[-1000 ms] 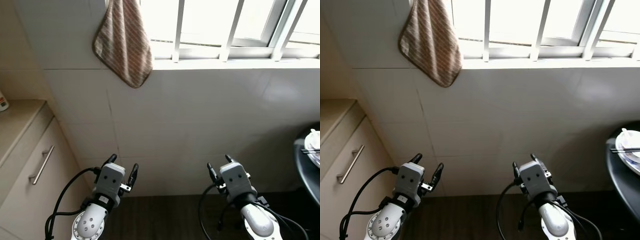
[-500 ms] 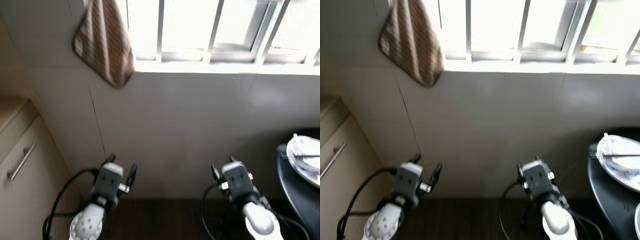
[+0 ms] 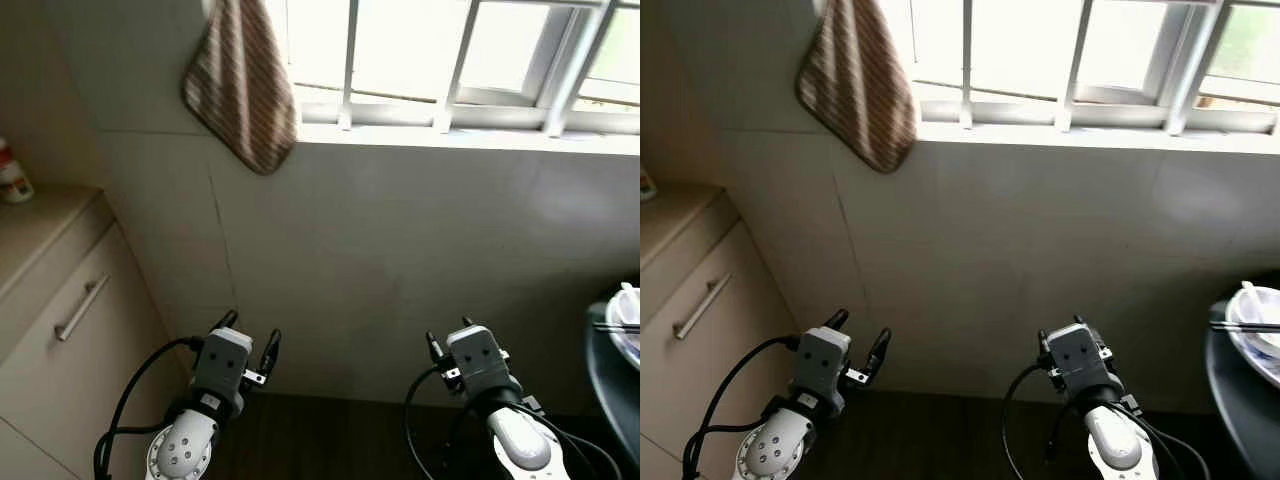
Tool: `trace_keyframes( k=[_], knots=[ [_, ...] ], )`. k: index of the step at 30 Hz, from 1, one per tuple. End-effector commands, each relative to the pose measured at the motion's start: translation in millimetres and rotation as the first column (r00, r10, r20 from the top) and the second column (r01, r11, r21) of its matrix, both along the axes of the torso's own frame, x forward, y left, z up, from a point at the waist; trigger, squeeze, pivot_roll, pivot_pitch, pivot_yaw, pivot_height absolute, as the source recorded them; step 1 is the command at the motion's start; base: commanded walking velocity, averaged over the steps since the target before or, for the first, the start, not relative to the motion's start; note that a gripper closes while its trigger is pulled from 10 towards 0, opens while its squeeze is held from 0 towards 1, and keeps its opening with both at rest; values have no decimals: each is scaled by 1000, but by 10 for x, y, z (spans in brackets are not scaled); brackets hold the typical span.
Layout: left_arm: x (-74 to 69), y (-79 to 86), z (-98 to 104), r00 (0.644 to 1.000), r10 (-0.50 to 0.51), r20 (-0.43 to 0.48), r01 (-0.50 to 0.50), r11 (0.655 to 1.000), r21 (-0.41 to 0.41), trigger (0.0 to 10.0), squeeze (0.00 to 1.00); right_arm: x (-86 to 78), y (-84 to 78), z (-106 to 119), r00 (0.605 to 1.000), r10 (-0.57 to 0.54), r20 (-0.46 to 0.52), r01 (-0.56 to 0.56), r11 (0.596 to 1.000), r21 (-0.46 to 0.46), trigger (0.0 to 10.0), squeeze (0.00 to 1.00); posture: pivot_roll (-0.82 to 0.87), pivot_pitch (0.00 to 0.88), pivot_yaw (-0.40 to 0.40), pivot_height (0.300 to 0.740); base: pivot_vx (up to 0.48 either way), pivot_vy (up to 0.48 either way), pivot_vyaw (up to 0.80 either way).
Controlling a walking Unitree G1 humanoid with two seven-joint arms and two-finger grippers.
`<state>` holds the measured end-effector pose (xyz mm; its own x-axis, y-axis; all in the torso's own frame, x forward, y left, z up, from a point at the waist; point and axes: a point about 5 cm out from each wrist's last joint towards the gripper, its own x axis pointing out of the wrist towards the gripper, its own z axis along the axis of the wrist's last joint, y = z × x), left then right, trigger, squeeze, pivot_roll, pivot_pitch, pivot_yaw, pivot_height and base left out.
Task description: Kitchen organization
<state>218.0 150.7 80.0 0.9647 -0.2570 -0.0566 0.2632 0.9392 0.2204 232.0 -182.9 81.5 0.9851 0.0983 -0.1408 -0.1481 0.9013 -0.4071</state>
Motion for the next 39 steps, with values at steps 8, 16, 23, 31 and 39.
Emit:
trace_keyframes(
  k=[8, 16, 23, 31, 39],
  knots=[
    [13, -9, 27, 1000, -14, 2, 14, 1000, 16, 10000, 0, 9, 8, 14, 1000, 7, -4, -7, 1000, -21, 10000, 0, 14, 0, -32, 740, 0, -139, -700],
    [11, -10, 26, 1000, -12, 3, 12, 1000, 12, 10000, 0, 10, 8, 9, 1000, 7, -8, -7, 1000, -28, 10000, 0, 12, 0, -33, 740, 0, -480, 0],
    [11, -11, 41, 1000, -10, 14, 10, 1000, -2, 10000, 0, 11, 7, 8, 1000, 5, -10, -6, 1000, -31, 10000, 0, 12, 0, -34, 740, 0, -391, 0],
    [12, -6, 44, 1000, -7, 12, 7, 1000, -8, 10000, 0, 18, 1, 3, 1000, -4, -17, 3, 1000, -28, 10000, 0, 11, 0, -34, 740, 0, 0, -800],
    [13, -6, 42, 1000, -9, 10, 9, 1000, -9, 10000, 0, 24, 6, 1, 1000, 1, -19, -2, 999, -49, 10000, 0, 11, 0, -34, 740, 0, 0, -595]
  ],
)
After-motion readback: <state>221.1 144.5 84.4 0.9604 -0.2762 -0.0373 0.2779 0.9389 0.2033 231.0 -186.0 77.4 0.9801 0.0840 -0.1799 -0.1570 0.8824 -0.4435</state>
